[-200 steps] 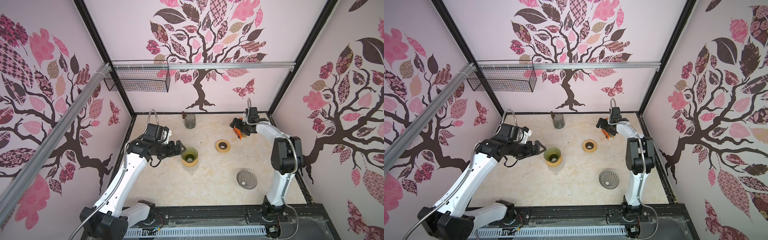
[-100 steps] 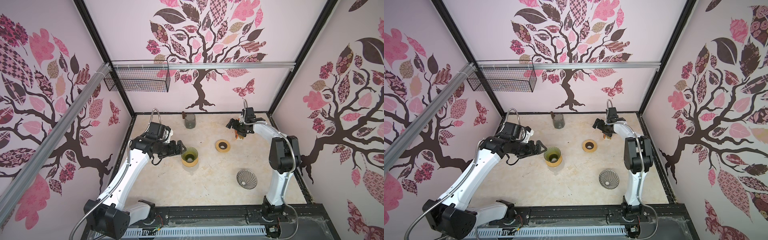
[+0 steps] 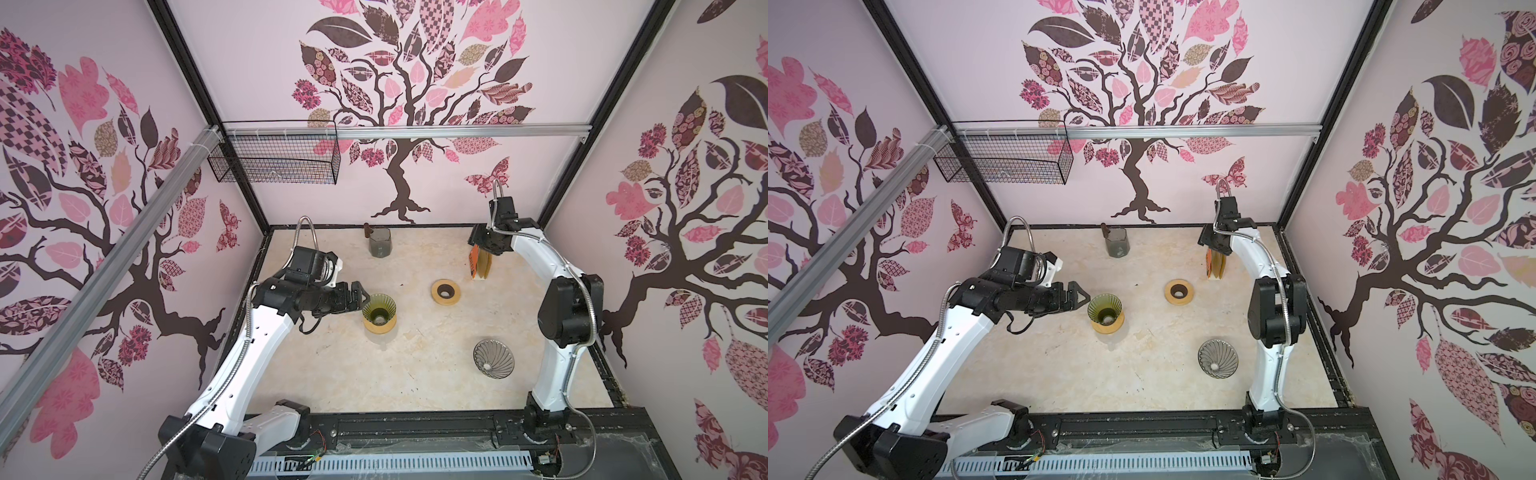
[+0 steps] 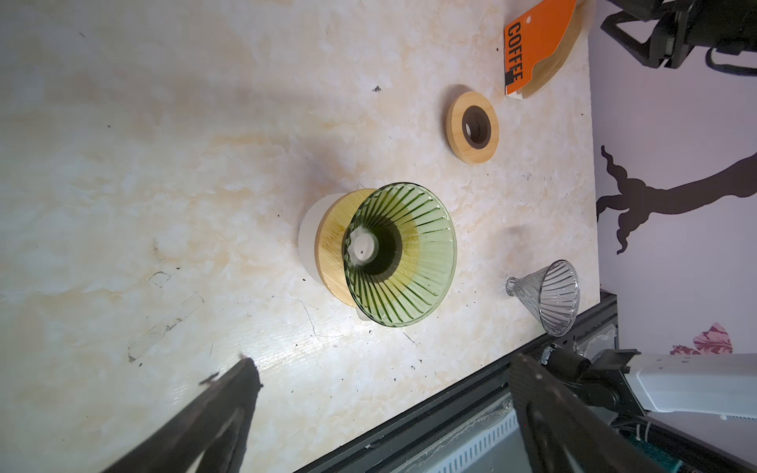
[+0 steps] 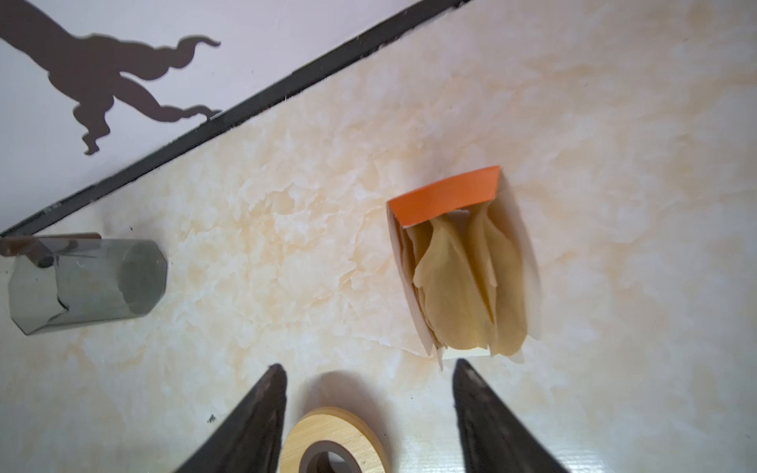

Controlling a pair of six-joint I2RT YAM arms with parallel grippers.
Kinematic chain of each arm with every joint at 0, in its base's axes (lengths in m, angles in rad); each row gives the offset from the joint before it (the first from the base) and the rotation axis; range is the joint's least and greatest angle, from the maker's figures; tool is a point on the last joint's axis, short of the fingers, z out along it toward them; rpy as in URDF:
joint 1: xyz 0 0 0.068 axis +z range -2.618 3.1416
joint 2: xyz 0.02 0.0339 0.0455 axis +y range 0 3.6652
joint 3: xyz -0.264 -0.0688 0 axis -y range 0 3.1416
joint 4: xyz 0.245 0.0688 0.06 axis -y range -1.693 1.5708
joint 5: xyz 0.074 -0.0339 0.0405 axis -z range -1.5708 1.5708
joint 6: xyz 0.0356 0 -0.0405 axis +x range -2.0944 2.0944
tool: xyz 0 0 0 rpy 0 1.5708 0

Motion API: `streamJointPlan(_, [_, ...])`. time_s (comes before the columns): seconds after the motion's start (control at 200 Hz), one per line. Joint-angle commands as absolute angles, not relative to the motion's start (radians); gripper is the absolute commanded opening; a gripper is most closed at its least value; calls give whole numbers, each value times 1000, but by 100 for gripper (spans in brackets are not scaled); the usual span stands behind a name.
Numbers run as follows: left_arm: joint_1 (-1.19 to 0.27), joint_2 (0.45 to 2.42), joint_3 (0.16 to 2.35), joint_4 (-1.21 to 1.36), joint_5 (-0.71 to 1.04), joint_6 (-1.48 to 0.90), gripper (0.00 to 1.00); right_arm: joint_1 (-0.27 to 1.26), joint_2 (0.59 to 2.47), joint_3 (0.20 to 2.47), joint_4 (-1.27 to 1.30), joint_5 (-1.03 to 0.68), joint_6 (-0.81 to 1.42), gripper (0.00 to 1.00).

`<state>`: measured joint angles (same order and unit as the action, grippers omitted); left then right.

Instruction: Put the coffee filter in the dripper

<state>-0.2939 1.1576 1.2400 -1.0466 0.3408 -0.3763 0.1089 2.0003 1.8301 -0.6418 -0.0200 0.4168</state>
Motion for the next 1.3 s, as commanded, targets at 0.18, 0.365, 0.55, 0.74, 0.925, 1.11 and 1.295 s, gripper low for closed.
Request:
streamJointPlan(0.18, [-289,1147,1277,-1071,304,-370,98,90,2091,1950,-752,88,298,38])
streamJointPlan(0.365, [-289,1149,1264,-1059,311,-382,98,88,2162,2008,-798,52,247,32])
streamJointPlan(0.55, [-288,1153,1263,-1053,315,-388,98,87,2204,2033,-813,64,242,23])
streamJointPlan(0.74, [-287,1158,1263,-1058,314,-390,98,88,2240,2072,-828,109,236,19])
streamJointPlan(0.925, [-288,1162,1264,-1062,310,-390,98,89,2272,2107,-848,129,237,19])
streamJointPlan(1.11, [-287,1172,1265,-1060,313,-388,98,86,2298,2127,-856,135,238,21])
streamJointPlan(1.295, [-287,1176,1263,-1061,316,-388,98,87,2319,2143,-858,156,244,22])
